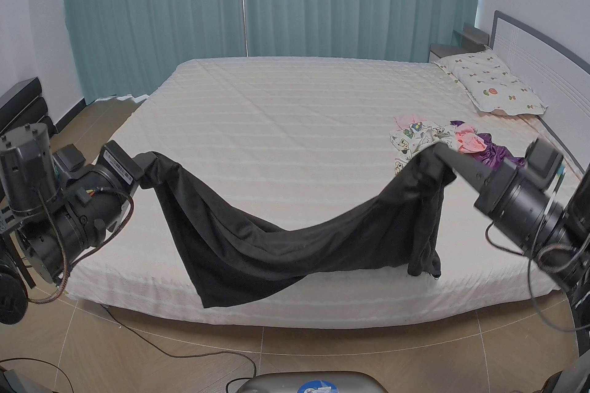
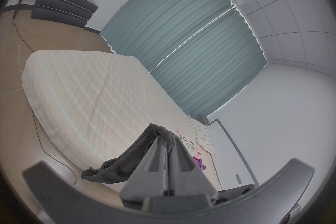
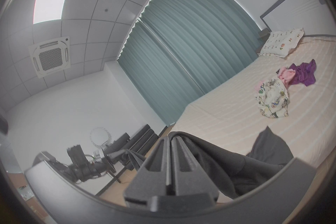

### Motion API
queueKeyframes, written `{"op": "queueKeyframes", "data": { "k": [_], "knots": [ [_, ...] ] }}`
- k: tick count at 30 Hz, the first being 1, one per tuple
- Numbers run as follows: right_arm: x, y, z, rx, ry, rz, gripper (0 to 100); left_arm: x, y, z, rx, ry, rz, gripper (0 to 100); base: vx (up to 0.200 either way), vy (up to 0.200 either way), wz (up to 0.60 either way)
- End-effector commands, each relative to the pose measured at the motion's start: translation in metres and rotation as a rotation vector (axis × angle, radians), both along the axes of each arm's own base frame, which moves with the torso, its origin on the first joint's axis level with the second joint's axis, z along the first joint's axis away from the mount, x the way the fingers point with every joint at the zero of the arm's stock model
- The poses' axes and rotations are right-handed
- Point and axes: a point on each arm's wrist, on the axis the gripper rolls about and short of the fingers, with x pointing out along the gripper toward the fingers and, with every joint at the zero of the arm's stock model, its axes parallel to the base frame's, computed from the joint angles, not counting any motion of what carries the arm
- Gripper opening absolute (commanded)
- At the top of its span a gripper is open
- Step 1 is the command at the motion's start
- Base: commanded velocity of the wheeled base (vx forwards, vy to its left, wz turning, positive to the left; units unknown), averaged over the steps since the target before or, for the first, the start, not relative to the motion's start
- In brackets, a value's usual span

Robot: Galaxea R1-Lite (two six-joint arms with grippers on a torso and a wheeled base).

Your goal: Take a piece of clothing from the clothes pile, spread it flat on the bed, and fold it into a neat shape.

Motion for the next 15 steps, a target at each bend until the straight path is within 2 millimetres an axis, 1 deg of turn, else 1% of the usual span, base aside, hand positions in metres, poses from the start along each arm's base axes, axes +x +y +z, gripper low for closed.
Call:
{"op": "queueKeyframes", "data": {
  "k": [1,2,3,4,6,8,9,12,13,14,15],
  "knots": [
    [-0.005,-0.037,0.119,0.216,-0.221,-0.036,0,-0.008,0.012,0.042,-0.044,-0.092,0.038,0,0.000,0.000,0.00],
    [0.003,-0.040,0.134,0.242,-0.209,-0.036,0,-0.007,0.013,0.046,-0.051,-0.105,0.046,0,0.000,0.000,0.00],
    [0.009,-0.038,0.142,0.243,-0.179,-0.031,0,-0.006,0.015,0.048,-0.053,-0.111,0.055,0,0.000,0.000,0.00],
    [0.017,-0.036,0.146,0.238,-0.152,-0.034,0,-0.004,0.015,0.048,-0.051,-0.107,0.061,0,0.000,0.000,0.00],
    [0.040,-0.029,0.147,0.215,-0.092,-0.065,0,0.003,0.015,0.046,-0.043,-0.087,0.069,0,0.000,0.000,0.00],
    [0.073,-0.029,0.141,0.195,-0.056,-0.119,0,0.014,0.015,0.041,-0.029,-0.050,0.086,0,0.000,0.000,0.00],
    [0.089,-0.028,0.135,0.187,-0.040,-0.144,0,0.021,0.014,0.035,-0.019,-0.025,0.092,0,0.000,0.000,0.00],
    [0.124,-0.027,0.121,0.174,-0.002,-0.188,0,0.035,0.011,0.026,-0.018,0.011,0.098,0,0.000,0.000,0.00],
    [0.126,-0.027,0.120,0.173,0.000,-0.189,0,0.036,0.011,0.026,-0.020,0.013,0.100,0,0.000,0.000,0.00],
    [0.146,-0.027,0.106,0.159,0.037,-0.219,0,0.041,0.009,0.025,-0.059,0.025,0.093,0,0.000,0.000,0.00],
    [0.153,-0.027,0.100,0.152,0.052,-0.225,0,0.044,0.008,0.024,-0.066,0.032,0.090,0,0.000,0.000,0.00]
  ]
}}
